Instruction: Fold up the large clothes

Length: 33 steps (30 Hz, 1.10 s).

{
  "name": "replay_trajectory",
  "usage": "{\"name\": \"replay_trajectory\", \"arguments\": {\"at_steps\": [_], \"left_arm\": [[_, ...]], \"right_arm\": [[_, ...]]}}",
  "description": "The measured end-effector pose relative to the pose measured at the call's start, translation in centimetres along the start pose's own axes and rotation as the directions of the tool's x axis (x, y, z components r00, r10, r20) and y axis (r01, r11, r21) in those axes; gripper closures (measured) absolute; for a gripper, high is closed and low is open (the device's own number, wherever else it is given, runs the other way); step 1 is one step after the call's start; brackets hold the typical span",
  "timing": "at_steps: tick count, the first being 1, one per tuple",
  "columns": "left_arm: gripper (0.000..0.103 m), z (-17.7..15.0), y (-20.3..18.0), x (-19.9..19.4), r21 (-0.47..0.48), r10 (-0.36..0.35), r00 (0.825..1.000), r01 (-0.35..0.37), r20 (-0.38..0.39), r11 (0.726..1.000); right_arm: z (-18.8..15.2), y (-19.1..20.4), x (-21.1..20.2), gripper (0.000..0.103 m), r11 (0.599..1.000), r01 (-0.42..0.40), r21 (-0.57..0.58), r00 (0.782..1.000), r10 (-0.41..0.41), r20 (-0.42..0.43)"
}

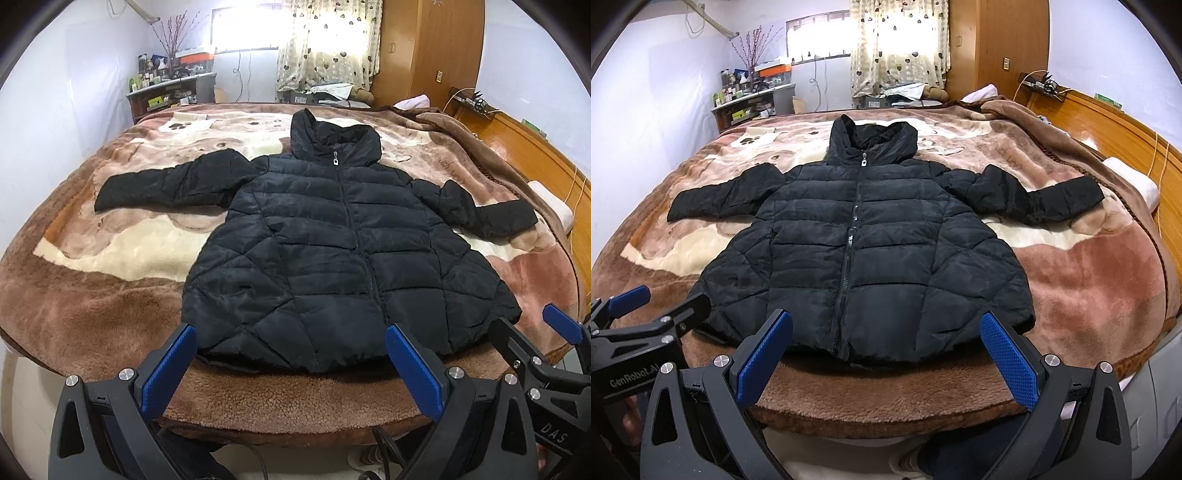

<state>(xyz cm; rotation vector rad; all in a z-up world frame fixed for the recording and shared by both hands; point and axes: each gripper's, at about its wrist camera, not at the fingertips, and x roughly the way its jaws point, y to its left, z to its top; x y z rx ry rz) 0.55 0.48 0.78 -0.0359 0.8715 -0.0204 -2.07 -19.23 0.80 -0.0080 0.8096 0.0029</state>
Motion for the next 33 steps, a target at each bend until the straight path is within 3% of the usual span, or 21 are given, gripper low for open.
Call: {"name": "replay_trajectory", "arguments": {"at_steps": [7, 33], "left_arm": [[0.0, 0.3, 0.4, 0.0, -0.004, -0.02, 1.0, 0.02, -0.002, 1.0], [0.0, 0.6, 0.8, 0.7, 0.025, 0.035, 0.999, -0.036, 0.009, 0.999]], "right_arm": [[0.3, 0.1, 0.0, 0.002, 1.0, -0.002, -0.009, 1.0, 0.002, -0.001], [0.6, 1.0, 1.5, 0.002, 1.0, -0.021, -0.004, 1.0, 0.021, -0.007]]}}
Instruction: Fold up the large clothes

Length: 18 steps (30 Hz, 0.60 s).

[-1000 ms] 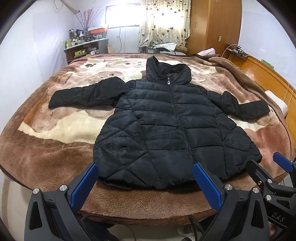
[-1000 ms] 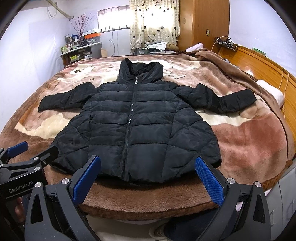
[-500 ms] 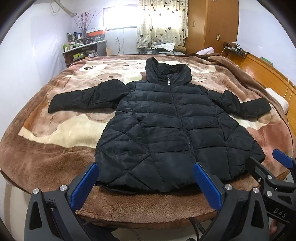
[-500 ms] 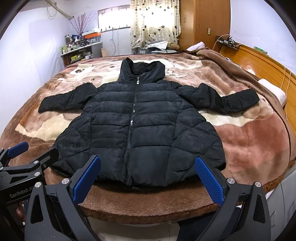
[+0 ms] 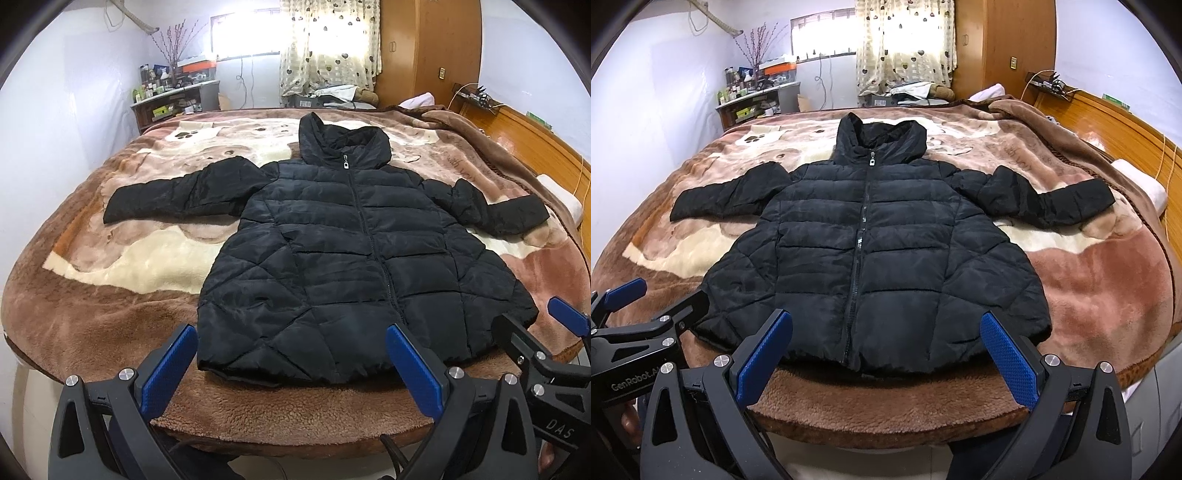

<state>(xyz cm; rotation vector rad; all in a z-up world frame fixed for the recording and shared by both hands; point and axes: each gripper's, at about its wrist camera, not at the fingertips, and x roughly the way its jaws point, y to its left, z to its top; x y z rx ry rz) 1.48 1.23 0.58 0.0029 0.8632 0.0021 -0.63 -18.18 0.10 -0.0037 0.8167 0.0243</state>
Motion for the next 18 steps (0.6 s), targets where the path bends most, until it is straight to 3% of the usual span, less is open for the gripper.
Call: {"name": "replay_trajectory", "arguments": {"at_steps": [18], "left_arm": [[0.0, -0.1, -0.29, 0.49, 0.011, 0.015, 1.0, -0.015, -0.013, 1.0]], "right_arm": [[-0.04, -0.43, 0.38, 0.002, 1.0, 0.002, 0.011, 1.0, -0.002, -0.017]]}}
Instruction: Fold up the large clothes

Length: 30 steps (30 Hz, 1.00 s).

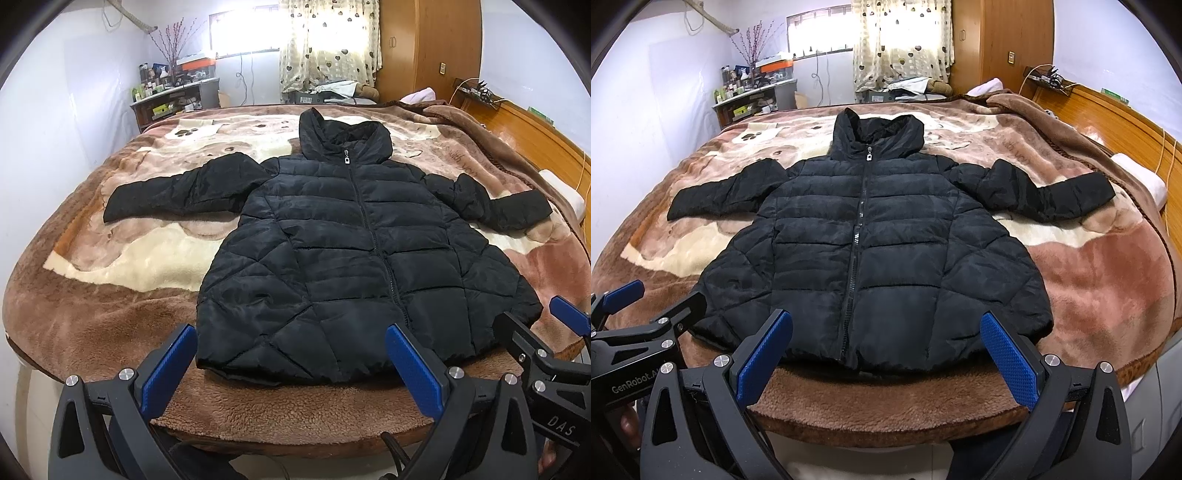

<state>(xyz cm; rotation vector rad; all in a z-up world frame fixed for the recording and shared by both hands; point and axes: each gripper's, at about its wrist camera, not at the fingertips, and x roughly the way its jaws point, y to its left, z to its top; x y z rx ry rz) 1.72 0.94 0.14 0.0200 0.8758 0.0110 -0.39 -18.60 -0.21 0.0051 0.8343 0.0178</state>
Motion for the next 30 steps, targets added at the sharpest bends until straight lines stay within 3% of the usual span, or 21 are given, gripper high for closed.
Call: {"name": "replay_trajectory", "arguments": {"at_steps": [5, 10, 13, 17, 21, 23, 26, 28, 30], "left_arm": [[0.0, 0.2, 0.0, 0.6, 0.003, -0.004, 1.0, 0.004, -0.011, 1.0], [0.0, 1.7, 1.4, 2.1, -0.028, -0.06, 0.998, 0.06, -0.013, 0.998], [0.0, 3.8, 3.9, 3.4, -0.049, -0.058, 0.998, 0.06, 0.026, 0.997], [0.0, 7.2, 9.9, 7.1, -0.191, -0.131, 0.991, 0.13, 0.01, 0.973], [0.0, 10.5, 15.4, 11.5, -0.216, 0.006, 1.0, -0.006, 0.001, 0.976], [0.0, 11.9, 19.2, 14.7, -0.305, -0.039, 0.999, 0.031, -0.02, 0.952], [0.0, 13.0, 24.1, 18.6, -0.439, -0.039, 0.999, 0.019, -0.037, 0.898], [0.0, 13.5, 27.1, 21.0, -0.511, 0.006, 0.999, -0.033, -0.054, 0.859], [0.0, 14.0, 29.3, 23.2, -0.521, 0.063, 0.994, -0.099, -0.087, 0.848]], "right_arm": [[-0.1, -0.2, 0.4, 0.002, 1.0, 0.002, 0.004, 1.0, -0.002, -0.007], [0.4, -0.4, 1.4, 0.002, 1.0, -0.001, 0.007, 1.0, 0.001, -0.02], [1.8, -0.8, 2.3, 0.002, 1.0, -0.029, 0.005, 1.0, 0.029, 0.01], [4.3, -0.9, 4.0, 0.002, 0.998, -0.049, -0.028, 0.997, 0.051, 0.054], [7.4, -1.2, 7.4, 0.002, 0.996, -0.085, -0.03, 0.995, 0.086, 0.047], [8.7, -1.1, 8.9, 0.002, 0.996, -0.081, -0.033, 0.996, 0.082, 0.041], [10.8, -0.8, 11.6, 0.002, 0.996, -0.081, -0.042, 0.996, 0.082, 0.044], [11.8, -0.5, 12.9, 0.002, 0.994, -0.097, -0.047, 0.994, 0.099, 0.048], [13.0, -0.1, 14.6, 0.001, 0.992, -0.12, -0.046, 0.992, 0.122, 0.04]]}}
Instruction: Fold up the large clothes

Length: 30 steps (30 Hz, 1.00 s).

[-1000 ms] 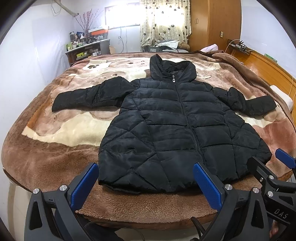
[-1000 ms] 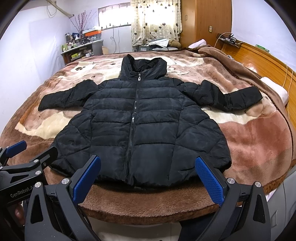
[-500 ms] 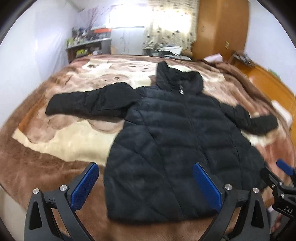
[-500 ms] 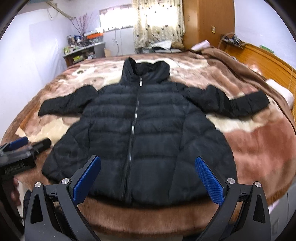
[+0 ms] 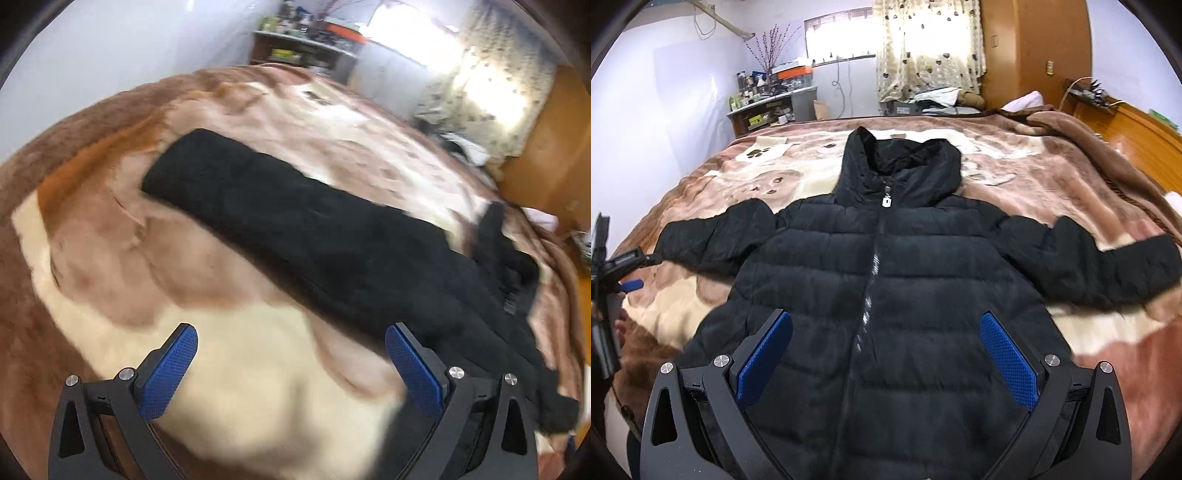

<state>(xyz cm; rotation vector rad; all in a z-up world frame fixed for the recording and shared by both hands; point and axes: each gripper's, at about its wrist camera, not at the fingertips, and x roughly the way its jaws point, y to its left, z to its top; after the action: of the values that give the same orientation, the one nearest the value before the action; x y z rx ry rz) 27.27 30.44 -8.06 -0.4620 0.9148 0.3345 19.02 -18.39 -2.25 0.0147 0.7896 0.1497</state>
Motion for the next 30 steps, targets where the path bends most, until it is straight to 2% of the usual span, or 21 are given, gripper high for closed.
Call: {"name": "replay_trajectory", "arguments": {"at_steps": [2, 7, 10, 15, 17, 18, 20, 21, 23, 24, 25, 27, 30], "left_arm": [[0.0, 1.5, 1.7, 2.0, -0.035, 0.045, 0.999, -0.045, -0.01, 0.998], [0.0, 4.7, 5.4, 5.8, -0.177, 0.057, 0.998, -0.059, -0.017, 0.983], [0.0, 6.5, 6.5, 7.9, -0.237, -0.001, 1.0, 0.0, -0.007, 0.971], [0.005, 7.9, 7.7, 10.5, -0.304, -0.01, 0.999, -0.001, -0.035, 0.953], [0.012, 8.1, 7.6, 11.1, -0.303, 0.004, 0.999, -0.014, -0.033, 0.953], [0.019, 8.3, 7.5, 11.4, -0.304, 0.008, 0.999, -0.019, -0.036, 0.952], [0.025, 8.5, 7.2, 11.5, -0.302, 0.009, 1.0, -0.017, -0.028, 0.953], [0.036, 8.7, 6.8, 11.5, -0.281, 0.014, 1.0, -0.02, -0.024, 0.96], [0.047, 9.0, 6.0, 11.4, -0.247, 0.028, 0.999, -0.033, -0.021, 0.968], [0.061, 9.1, 5.7, 11.3, -0.238, 0.023, 1.0, -0.027, -0.017, 0.971], [0.066, 9.2, 5.5, 11.1, -0.231, 0.028, 0.999, -0.031, -0.016, 0.972], [0.083, 9.4, 4.9, 10.7, -0.216, 0.043, 0.999, -0.042, 0.0, 0.976], [0.088, 9.6, 4.3, 9.6, -0.203, 0.043, 0.999, -0.036, 0.028, 0.979]], "right_arm": [[1.0, 0.2, 1.7, 0.002, 1.0, -0.024, 0.005, 1.0, 0.024, -0.003], [3.0, 1.5, 5.6, 0.001, 0.999, -0.041, -0.003, 0.999, 0.041, -0.02], [3.6, 2.7, 7.6, 0.002, 0.998, -0.059, -0.023, 0.998, 0.058, -0.038], [3.9, 4.8, 9.9, 0.002, 0.993, -0.077, -0.086, 0.995, 0.07, -0.071], [3.8, 5.5, 10.6, 0.002, 0.99, -0.087, -0.109, 0.994, 0.078, -0.078], [3.8, 5.8, 10.9, 0.002, 0.989, -0.09, -0.116, 0.993, 0.081, -0.084], [4.0, 6.3, 11.4, 0.002, 0.986, -0.1, -0.13, 0.992, 0.089, -0.088], [4.1, 6.5, 11.5, 0.002, 0.986, -0.101, -0.133, 0.992, 0.09, -0.086], [4.2, 6.9, 11.7, 0.002, 0.985, -0.105, -0.139, 0.992, 0.095, -0.08], [4.3, 7.0, 11.7, 0.002, 0.984, -0.107, -0.14, 0.992, 0.097, -0.076], [4.3, 7.0, 11.7, 0.002, 0.984, -0.11, -0.138, 0.992, 0.101, -0.073], [4.4, 7.0, 11.5, 0.002, 0.984, -0.118, -0.134, 0.992, 0.11, -0.067], [4.6, 6.9, 11.2, 0.002, 0.984, -0.117, -0.131, 0.992, 0.11, -0.057]]}}
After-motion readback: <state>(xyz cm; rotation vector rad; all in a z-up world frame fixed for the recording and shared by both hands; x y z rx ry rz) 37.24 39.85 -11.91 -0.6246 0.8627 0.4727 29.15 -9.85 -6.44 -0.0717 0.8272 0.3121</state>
